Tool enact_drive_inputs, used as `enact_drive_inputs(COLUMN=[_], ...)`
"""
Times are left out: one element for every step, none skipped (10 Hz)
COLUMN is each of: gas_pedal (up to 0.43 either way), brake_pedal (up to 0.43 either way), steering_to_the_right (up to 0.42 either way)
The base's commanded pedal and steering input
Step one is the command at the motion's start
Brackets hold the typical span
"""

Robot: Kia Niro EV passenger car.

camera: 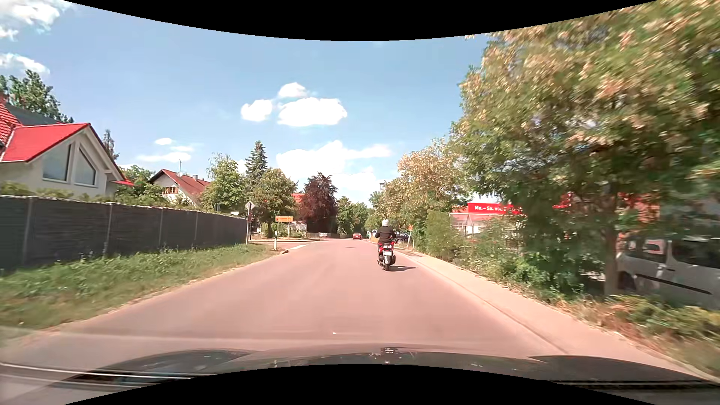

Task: Follow the waypoints while adhering to traffic rules and regulations

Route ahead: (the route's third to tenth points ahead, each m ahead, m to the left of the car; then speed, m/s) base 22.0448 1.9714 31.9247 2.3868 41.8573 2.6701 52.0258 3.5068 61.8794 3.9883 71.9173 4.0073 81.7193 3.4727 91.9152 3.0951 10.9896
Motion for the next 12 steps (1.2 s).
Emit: enact_drive_inputs(gas_pedal=[0.177,0.177,0.177,0.177,0.177,0.177,0.177,0.177,0.177,0.177,0.177,0.177], brake_pedal=[0.012,0.012,0.012,0.012,0.012,0.012,0.012,0.012,0.012,0.006,0.012,0.012], steering_to_the_right=[-0.011,-0.015,-0.017,-0.017,-0.017,-0.017,-0.017,-0.017,-0.017,-0.017,-0.017,-0.017])
